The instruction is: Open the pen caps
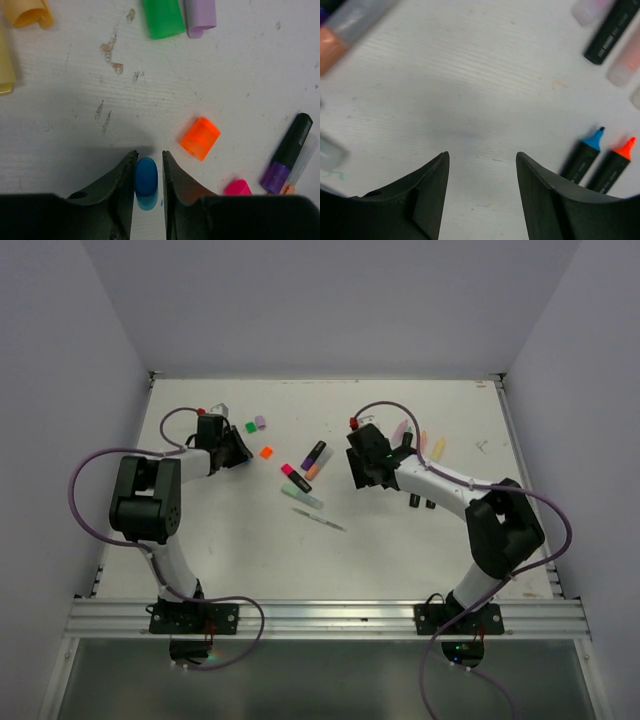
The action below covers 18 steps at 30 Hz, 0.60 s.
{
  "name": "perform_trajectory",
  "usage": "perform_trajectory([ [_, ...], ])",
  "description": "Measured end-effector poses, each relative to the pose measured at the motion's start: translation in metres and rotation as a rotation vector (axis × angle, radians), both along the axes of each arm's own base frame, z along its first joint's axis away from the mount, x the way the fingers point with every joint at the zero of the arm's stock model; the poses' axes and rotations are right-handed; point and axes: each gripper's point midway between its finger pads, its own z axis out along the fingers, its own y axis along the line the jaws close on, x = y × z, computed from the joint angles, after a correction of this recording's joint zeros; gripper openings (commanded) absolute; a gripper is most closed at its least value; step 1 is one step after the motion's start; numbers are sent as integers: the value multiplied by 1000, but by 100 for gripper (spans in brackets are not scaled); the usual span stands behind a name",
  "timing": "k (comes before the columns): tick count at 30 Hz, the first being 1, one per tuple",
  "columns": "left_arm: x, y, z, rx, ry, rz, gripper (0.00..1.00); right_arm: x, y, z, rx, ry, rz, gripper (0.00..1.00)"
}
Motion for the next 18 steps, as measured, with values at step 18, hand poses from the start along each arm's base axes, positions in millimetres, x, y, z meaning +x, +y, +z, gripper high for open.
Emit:
perform_trajectory([
  [18,5,-7,10,-57,-17,-33,58,-15,146,4,274,127,528,57],
])
